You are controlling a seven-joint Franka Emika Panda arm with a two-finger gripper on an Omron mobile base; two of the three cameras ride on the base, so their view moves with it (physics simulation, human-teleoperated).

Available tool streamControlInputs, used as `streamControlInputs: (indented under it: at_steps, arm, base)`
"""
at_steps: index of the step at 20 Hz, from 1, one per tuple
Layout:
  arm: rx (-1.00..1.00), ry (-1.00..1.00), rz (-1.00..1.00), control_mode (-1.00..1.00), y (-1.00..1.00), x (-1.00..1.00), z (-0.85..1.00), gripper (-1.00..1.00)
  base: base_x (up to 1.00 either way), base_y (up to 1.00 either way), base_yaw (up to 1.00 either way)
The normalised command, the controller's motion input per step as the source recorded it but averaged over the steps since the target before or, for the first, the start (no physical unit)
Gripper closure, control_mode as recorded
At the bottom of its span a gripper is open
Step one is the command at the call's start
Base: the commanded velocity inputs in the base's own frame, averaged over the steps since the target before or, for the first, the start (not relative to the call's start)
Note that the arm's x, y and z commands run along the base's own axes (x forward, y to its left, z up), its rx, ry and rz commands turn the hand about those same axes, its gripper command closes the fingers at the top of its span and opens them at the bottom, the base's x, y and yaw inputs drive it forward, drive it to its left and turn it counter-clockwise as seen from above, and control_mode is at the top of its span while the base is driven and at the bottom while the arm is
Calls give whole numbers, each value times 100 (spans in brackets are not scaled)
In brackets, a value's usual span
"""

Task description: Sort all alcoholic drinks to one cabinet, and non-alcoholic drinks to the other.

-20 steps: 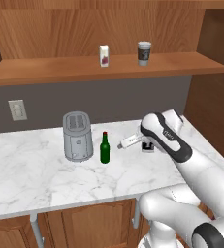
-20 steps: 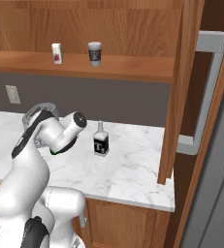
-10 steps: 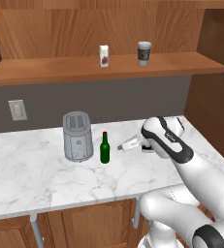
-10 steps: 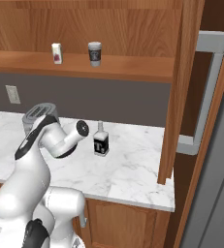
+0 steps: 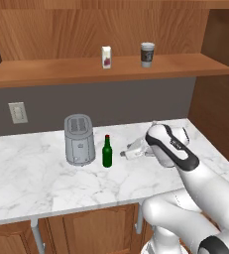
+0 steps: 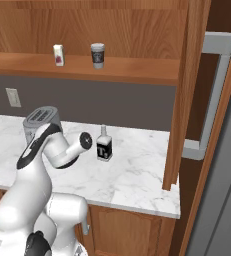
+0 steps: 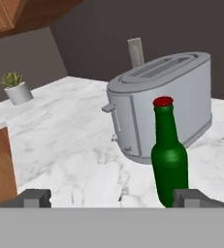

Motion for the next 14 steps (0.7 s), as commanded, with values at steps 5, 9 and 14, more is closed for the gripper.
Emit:
streamControlInputs:
  at_steps: [5,9,14]
  arm:
    - [3,-10,8,-100,0,0,0,-100]
    - [2,-2,9,-100,1,1,-1,-100]
    - [1,-2,4,-100,7,9,0,-100]
  base:
    - [0,0,0]
    - [0,0,0]
    - [0,0,0]
